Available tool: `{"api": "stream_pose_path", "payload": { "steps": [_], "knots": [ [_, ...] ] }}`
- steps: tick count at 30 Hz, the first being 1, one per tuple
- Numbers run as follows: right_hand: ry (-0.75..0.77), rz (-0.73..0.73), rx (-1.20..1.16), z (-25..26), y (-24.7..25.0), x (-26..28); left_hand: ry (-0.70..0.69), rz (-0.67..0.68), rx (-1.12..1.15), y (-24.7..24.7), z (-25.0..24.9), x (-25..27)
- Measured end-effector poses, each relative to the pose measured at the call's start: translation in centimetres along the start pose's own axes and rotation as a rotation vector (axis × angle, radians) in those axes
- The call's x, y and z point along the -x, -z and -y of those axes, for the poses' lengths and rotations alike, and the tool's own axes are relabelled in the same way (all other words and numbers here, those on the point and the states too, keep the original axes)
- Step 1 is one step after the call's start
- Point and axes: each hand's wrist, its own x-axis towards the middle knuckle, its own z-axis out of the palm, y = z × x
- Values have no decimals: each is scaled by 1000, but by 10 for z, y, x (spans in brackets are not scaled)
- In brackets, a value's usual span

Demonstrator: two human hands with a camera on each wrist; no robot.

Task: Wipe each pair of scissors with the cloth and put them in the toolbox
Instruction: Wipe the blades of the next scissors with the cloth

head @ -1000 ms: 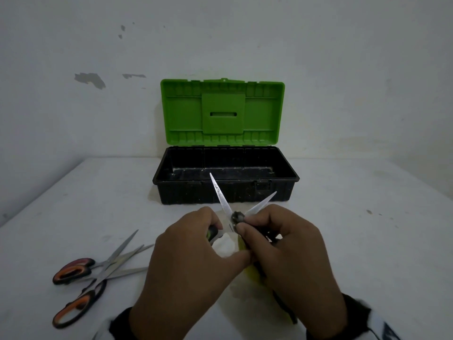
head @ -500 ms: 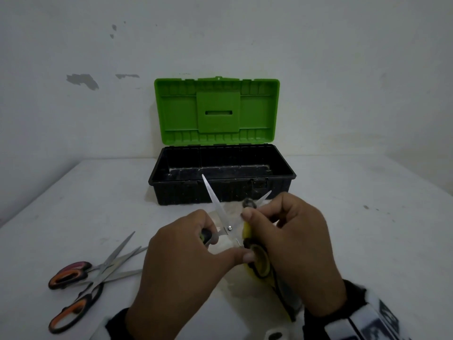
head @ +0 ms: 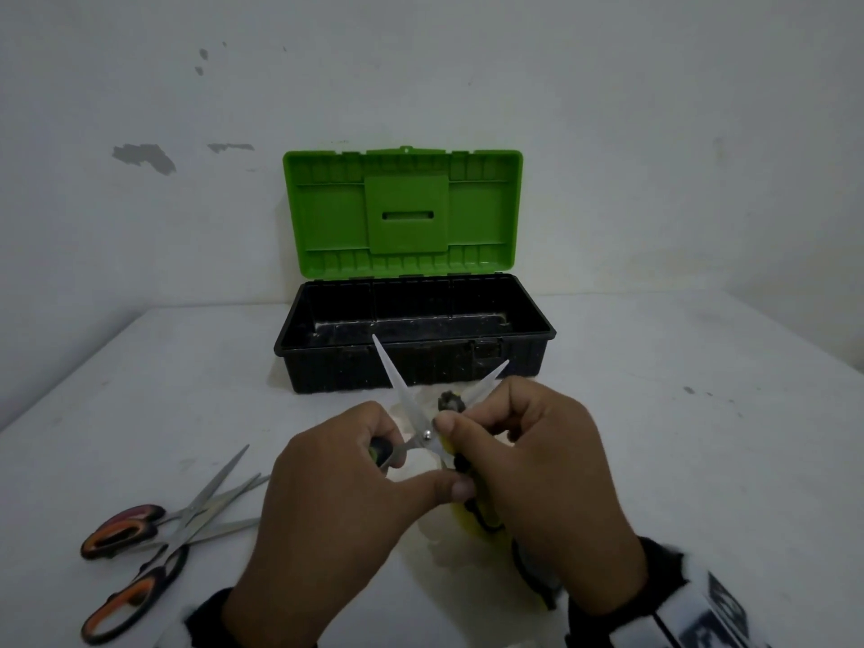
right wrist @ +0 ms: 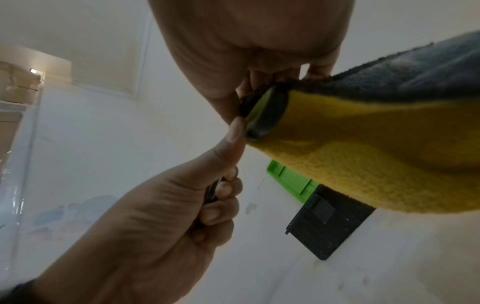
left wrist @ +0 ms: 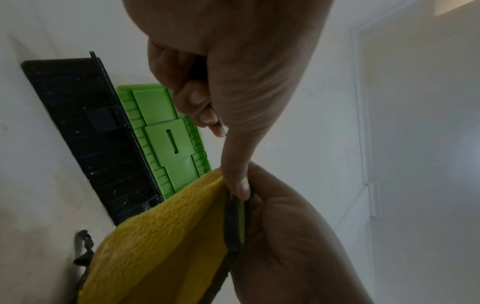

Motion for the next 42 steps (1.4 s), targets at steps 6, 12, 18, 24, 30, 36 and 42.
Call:
{"api": "stream_pose_path", "payload": {
  "steps": [6, 12, 18, 24, 30, 36, 42],
  "knots": [
    [-39, -111, -37, -7, 0, -8, 70, 27, -20, 5, -7, 3],
    [-69, -156, -60, -6, 0, -11, 80, 26, -61, 6, -5, 2],
    [-82, -26, -69, 1, -4, -6, 70, -2, -58, 5, 1, 1],
    [-129, -175, -142, -10, 0, -15, 55, -13, -28, -1, 4, 2],
    [-152, -127, -136, -13, 0, -14, 12, -20, -32, -5, 11, 1],
    [-126, -70, -94, -9, 1, -12, 6, -28, -26, -3, 8, 0],
    [-178, -182, -152, -15, 10, -23, 15, -36, -16, -3, 4, 4]
  ]
}}
